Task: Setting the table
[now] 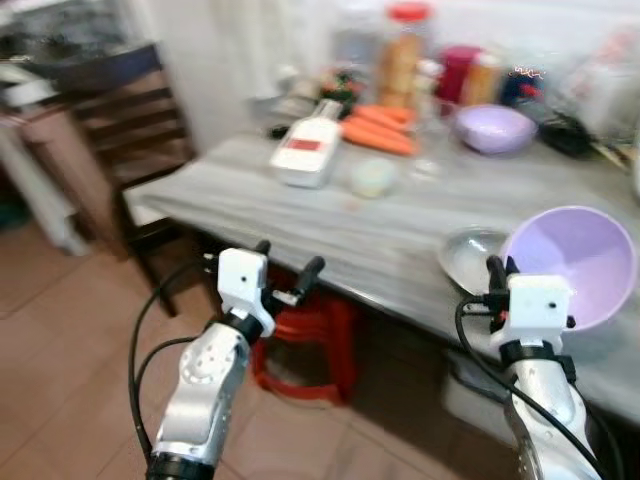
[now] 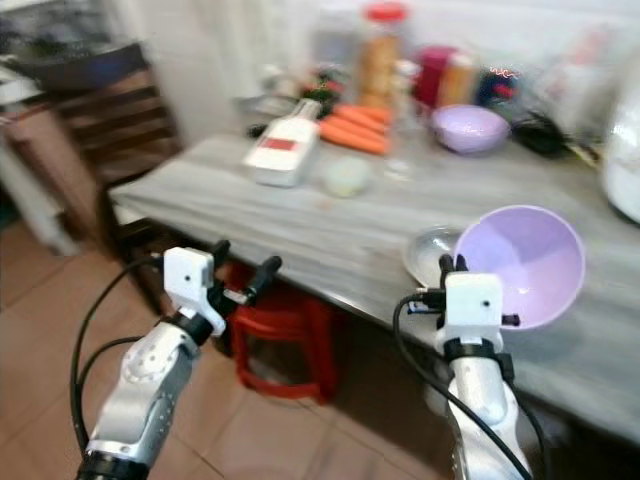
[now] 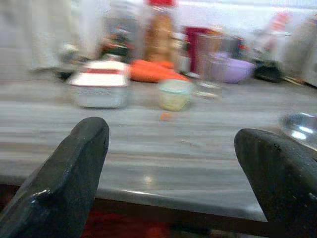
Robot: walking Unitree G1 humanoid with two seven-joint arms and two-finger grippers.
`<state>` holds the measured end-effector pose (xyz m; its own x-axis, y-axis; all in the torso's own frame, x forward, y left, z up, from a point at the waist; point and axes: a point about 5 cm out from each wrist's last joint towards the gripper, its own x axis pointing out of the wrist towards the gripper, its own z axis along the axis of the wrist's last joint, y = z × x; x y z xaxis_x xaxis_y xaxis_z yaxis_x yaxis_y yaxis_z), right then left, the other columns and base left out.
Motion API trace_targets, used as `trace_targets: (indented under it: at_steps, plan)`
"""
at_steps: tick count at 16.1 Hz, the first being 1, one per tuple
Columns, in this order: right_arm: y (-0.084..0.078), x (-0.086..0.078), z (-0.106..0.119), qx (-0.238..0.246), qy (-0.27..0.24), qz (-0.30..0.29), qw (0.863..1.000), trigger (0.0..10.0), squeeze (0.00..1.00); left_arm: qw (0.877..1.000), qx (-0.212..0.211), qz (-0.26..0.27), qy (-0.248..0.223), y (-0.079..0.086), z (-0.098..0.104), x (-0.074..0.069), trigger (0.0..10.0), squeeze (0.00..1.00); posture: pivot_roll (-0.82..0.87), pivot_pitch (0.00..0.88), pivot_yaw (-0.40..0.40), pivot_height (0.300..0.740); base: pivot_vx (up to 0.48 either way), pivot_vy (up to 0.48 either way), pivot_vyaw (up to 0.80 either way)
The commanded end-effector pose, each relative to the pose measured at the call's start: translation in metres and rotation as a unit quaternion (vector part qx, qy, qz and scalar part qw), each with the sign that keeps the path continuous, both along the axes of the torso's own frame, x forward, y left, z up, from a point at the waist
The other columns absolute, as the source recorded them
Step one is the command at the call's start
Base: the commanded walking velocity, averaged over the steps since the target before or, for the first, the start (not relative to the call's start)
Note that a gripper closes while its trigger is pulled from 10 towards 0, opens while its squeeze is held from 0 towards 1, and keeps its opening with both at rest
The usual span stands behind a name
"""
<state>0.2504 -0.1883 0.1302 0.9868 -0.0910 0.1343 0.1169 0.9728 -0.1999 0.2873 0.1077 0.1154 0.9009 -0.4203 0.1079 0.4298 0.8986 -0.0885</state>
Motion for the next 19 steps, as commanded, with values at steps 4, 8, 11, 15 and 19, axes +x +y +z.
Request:
trace_targets:
  at_steps: [4,8,11,15,19]
  plan:
    - [0.011,0.004,0.005,0.006,-0.011,0.020,1.000,10.0,0.00,1.000,0.014,0.019,0.005,0.012,-0.002,0.000,10.0,0.00,-0.07,0.000,0.023,0.740,0.291,0.000,0.41]
    - [0.006,0.009,0.003,-0.008,0.001,-0.001,1.000,10.0,0.00,0.997,0.025,-0.069,0.032,0.004,-0.012,-0.012,10.0,0.00,-0.07,0.000,0.017,0.740,0.000,0.000,0.00]
    - [0.001,0.016,0.004,-0.012,0.006,-0.004,1.000,10.0,0.00,0.993,0.041,-0.103,0.030,-0.001,-0.014,-0.017,10.0,0.00,-0.07,0.000,0.011,0.740,0.000,0.000,0.00]
    - [-0.015,0.032,0.002,-0.023,0.038,-0.035,0.998,10.0,0.00,0.989,0.028,-0.143,0.035,-0.007,-0.013,-0.019,10.0,0.00,-0.06,0.000,0.007,0.740,0.000,0.000,0.00]
    - [-0.021,0.041,0.010,-0.021,0.029,-0.045,0.998,10.0,0.00,0.991,0.022,-0.131,0.029,-0.002,-0.006,-0.011,10.0,0.00,-0.06,0.000,0.007,0.740,0.000,0.000,-0.31]
